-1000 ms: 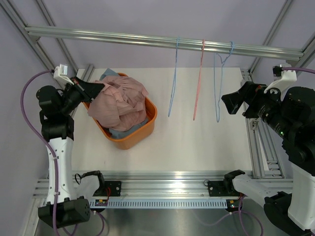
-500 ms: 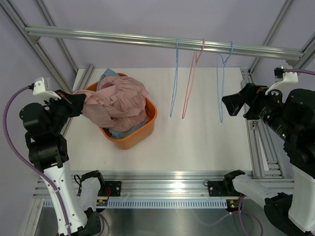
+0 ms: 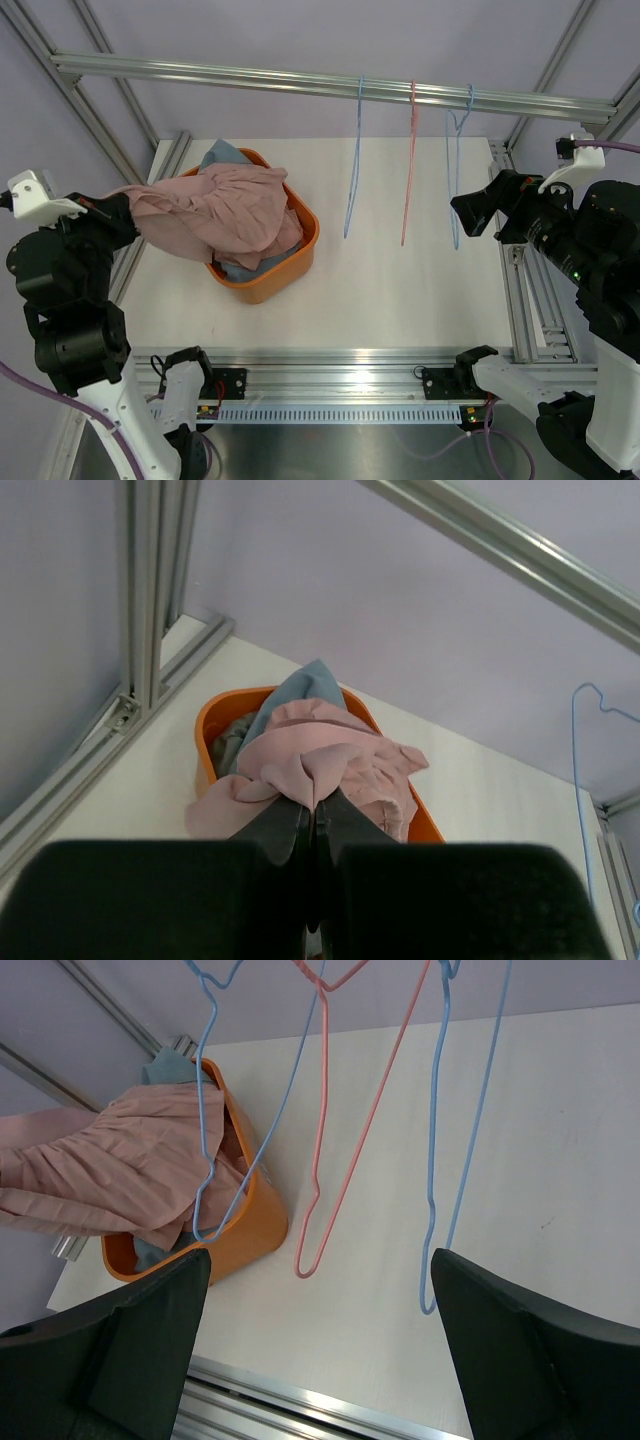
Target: Remove the skirt from the hanger
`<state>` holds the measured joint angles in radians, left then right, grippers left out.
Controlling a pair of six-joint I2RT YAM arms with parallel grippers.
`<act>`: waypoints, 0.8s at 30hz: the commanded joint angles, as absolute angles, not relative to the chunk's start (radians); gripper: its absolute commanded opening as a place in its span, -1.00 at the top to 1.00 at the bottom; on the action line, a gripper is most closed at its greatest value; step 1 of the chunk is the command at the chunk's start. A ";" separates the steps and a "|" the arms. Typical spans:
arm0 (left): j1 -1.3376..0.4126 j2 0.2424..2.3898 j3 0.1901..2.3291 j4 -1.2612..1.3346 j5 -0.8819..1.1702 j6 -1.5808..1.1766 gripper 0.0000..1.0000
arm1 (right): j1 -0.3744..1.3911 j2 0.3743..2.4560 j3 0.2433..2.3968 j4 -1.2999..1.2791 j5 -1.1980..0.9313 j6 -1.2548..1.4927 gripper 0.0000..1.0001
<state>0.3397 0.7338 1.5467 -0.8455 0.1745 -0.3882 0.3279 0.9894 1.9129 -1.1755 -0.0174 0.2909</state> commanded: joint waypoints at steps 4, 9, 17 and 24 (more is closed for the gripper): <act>0.345 0.742 1.614 -0.844 0.095 -0.356 1.00 | 0.324 1.000 1.928 -1.167 -0.028 0.270 -0.99; 0.345 0.749 1.601 -0.842 0.110 -0.351 1.00 | 0.324 0.994 1.921 -1.166 -0.026 0.272 -0.99; 0.344 0.776 1.502 -0.669 0.450 -0.388 1.00 | 0.325 0.991 1.924 -1.164 -0.023 0.281 -0.99; 0.342 0.860 1.336 -0.296 0.849 -0.644 1.00 | 0.324 0.969 1.911 -1.164 -0.006 0.279 -0.99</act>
<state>0.3397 0.8185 1.3693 -0.5549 0.5827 -0.4919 0.3279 0.9794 1.9125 -1.1755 -0.0166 0.2913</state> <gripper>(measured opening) 0.005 0.993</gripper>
